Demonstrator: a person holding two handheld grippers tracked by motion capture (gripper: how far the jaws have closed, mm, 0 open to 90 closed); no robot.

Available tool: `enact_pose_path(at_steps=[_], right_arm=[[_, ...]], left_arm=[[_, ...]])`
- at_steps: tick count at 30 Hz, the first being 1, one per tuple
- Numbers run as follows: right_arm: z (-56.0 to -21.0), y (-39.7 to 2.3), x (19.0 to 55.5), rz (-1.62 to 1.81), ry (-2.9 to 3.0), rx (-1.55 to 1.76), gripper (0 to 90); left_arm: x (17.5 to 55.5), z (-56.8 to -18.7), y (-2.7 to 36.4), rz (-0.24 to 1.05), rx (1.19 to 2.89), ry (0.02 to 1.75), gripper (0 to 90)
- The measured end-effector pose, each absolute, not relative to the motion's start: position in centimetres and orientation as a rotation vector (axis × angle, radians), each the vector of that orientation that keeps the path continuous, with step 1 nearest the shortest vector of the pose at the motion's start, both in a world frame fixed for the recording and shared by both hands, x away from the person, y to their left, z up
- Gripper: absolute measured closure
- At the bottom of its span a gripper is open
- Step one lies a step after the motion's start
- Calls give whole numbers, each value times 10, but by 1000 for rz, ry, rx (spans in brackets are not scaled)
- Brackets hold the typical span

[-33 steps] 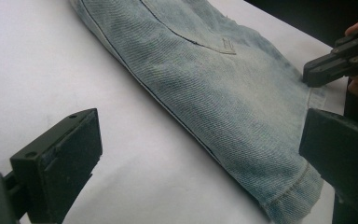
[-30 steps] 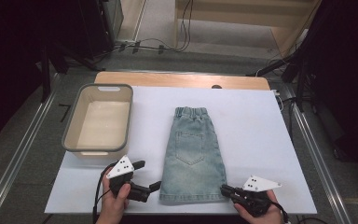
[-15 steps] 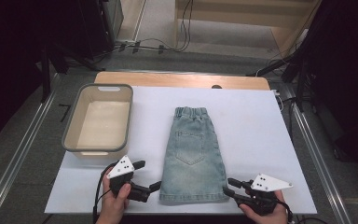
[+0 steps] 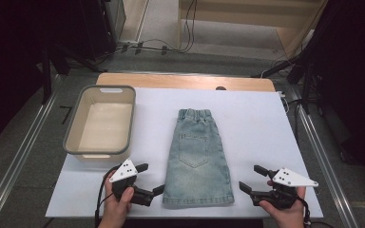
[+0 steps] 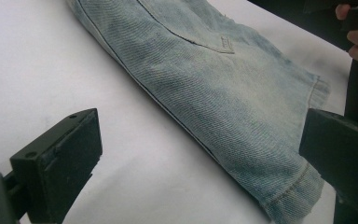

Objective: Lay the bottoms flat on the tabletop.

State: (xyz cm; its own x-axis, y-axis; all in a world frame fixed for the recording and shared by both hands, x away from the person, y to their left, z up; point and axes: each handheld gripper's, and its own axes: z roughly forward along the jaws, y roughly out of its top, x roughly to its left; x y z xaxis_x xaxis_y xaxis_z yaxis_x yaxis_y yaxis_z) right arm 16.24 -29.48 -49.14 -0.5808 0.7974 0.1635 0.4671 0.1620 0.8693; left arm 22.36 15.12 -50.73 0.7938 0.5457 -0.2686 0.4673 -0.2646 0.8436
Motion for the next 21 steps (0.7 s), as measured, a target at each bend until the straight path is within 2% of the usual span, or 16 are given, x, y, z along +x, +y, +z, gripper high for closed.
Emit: enact_pose_path(at_steps=[16, 21], right_arm=[[-492, -342, 171, 1393, 2006, 1276, 22], [-493, -350, 172, 1384, 1989, 1285, 13]], left_arm=[[223, -506, 152, 96, 1903, 763, 0], [224, -505, 152, 103, 1909, 758, 0]])
